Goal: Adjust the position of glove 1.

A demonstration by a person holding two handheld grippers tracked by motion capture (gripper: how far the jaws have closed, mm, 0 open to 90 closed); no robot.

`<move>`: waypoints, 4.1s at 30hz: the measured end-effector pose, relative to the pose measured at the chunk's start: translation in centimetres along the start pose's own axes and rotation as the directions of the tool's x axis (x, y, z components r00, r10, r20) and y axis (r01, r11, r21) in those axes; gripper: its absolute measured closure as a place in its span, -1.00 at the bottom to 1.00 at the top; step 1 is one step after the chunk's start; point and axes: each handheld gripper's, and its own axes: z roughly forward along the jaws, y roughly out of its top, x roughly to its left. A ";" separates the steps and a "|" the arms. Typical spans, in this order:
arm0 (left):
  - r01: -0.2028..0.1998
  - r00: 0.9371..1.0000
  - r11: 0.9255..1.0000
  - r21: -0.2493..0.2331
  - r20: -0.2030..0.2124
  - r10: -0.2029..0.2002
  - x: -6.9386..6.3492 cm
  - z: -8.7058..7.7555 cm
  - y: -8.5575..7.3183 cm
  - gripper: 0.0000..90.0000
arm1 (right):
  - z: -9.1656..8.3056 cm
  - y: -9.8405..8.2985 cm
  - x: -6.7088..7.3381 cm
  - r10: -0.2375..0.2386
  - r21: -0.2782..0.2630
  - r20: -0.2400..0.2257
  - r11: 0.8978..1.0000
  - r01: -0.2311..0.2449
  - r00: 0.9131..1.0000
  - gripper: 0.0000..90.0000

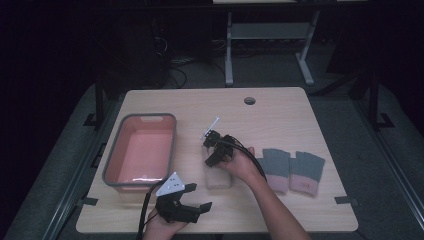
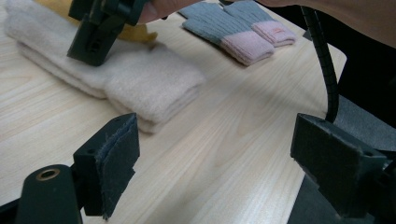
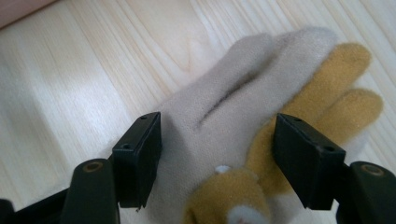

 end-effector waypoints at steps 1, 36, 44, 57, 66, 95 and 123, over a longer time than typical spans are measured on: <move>-0.002 1.000 1.000 -0.001 0.000 0.002 -0.1 0.0 0.0 -0.65 | -0.1 -0.2 -0.1 0.004 0.000 0.000 1.000 -0.004 1.000 -0.27; 0.269 0.958 0.962 0.058 -0.118 -0.261 2.9 5.4 4.1 -0.36 | -4.9 -9.0 -2.5 0.333 -0.159 -0.195 0.917 -0.365 0.923 -0.22; 0.337 0.939 0.935 0.114 -0.119 -0.324 4.4 6.9 3.9 -0.23 | -3.8 -10.8 -2.5 0.424 -0.164 -0.292 0.861 -0.481 0.857 -0.11; 0.385 0.922 0.908 0.167 -0.109 -0.371 5.1 8.3 3.5 0.03 | -2.2 -12.0 -2.8 0.513 -0.135 -0.362 0.797 -0.589 0.778 0.07; 0.357 0.934 0.912 0.203 -0.082 -0.348 5.1 8.6 3.7 0.19 | -1.2 -12.3 -2.9 0.549 -0.134 -0.402 0.757 -0.640 0.733 0.18; 0.426 0.901 0.883 0.195 -0.003 -0.434 5.9 8.8 4.1 0.53 | -0.7 -12.3 -2.7 0.617 -0.109 -0.476 0.666 -0.738 0.626 0.82; 0.340 0.932 0.928 0.153 0.076 -0.354 5.4 6.7 7.9 0.53 | -5.3 -11.7 -3.1 0.548 -0.200 -0.522 0.666 -0.718 0.654 0.83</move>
